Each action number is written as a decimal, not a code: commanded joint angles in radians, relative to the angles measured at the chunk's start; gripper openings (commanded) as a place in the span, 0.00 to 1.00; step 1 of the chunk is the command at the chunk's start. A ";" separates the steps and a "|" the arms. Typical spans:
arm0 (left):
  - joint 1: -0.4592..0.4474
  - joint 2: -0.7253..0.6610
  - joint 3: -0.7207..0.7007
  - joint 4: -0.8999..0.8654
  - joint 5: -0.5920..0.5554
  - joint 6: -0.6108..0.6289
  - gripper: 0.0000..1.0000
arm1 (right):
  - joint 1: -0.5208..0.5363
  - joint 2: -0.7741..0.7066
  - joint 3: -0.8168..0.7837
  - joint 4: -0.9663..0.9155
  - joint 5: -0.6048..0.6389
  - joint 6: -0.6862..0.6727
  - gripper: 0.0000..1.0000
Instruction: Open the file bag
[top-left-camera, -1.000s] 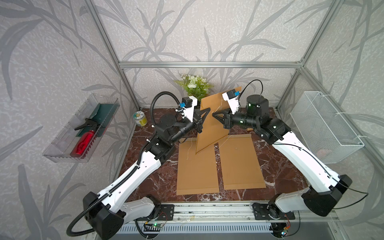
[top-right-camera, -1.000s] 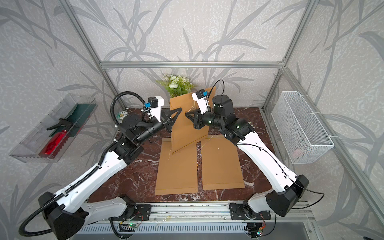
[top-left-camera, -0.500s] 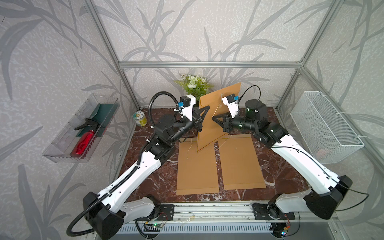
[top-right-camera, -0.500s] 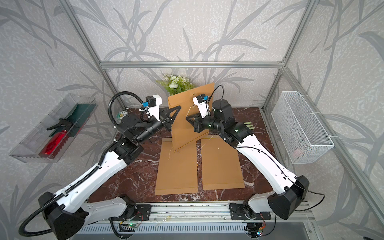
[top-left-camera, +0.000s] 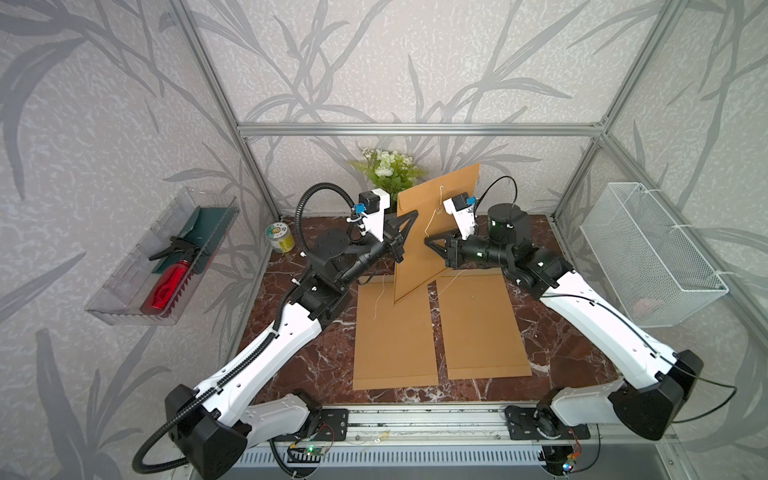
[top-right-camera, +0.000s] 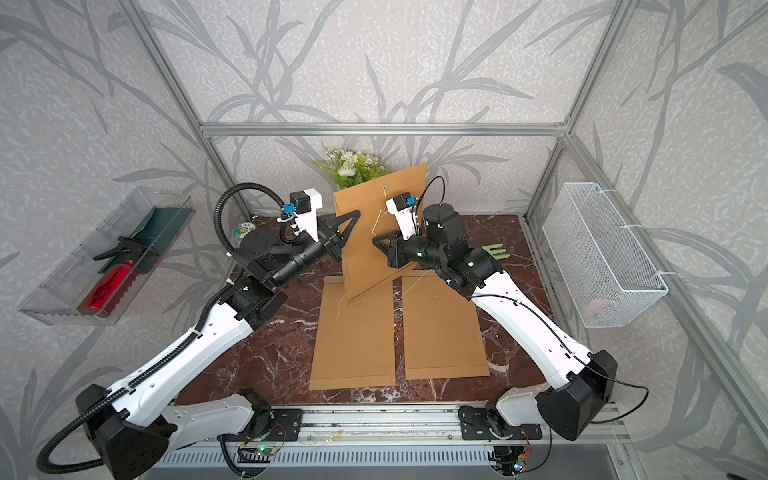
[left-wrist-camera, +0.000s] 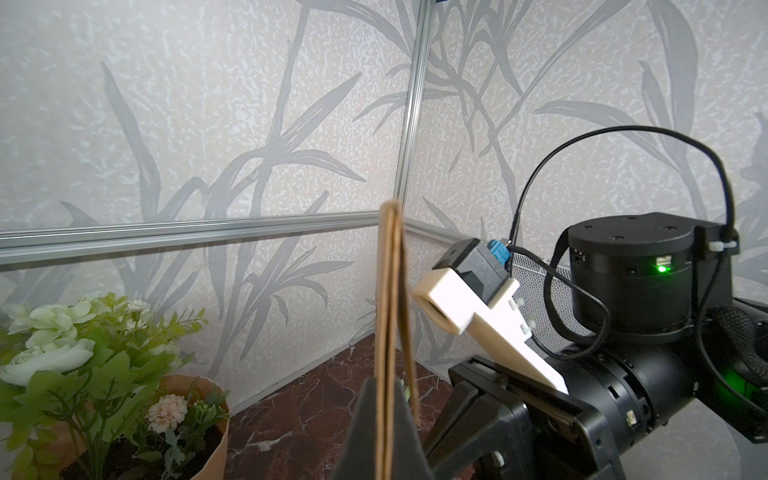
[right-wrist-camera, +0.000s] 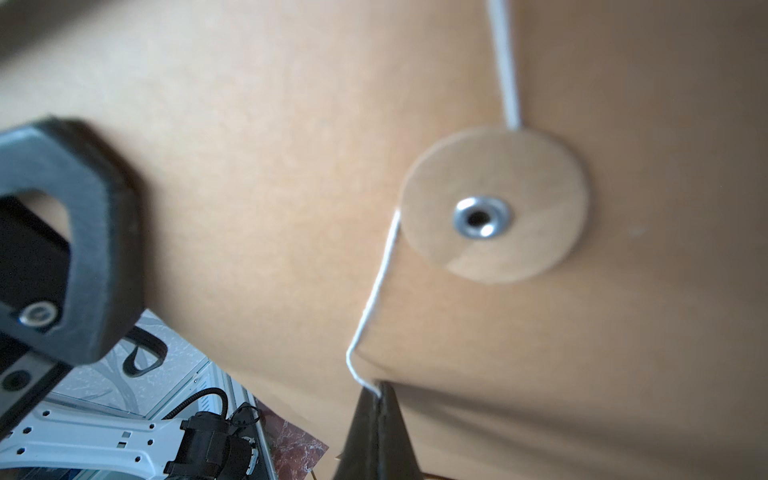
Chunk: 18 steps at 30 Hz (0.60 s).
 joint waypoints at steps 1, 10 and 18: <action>0.000 -0.032 0.016 0.014 -0.019 0.021 0.00 | 0.007 -0.035 -0.015 0.020 0.018 -0.003 0.00; 0.002 -0.030 0.025 0.014 -0.019 0.026 0.00 | 0.005 -0.029 -0.030 0.012 0.031 -0.007 0.00; 0.003 -0.037 0.030 0.017 -0.022 0.023 0.00 | 0.005 -0.032 -0.045 0.016 0.038 -0.007 0.00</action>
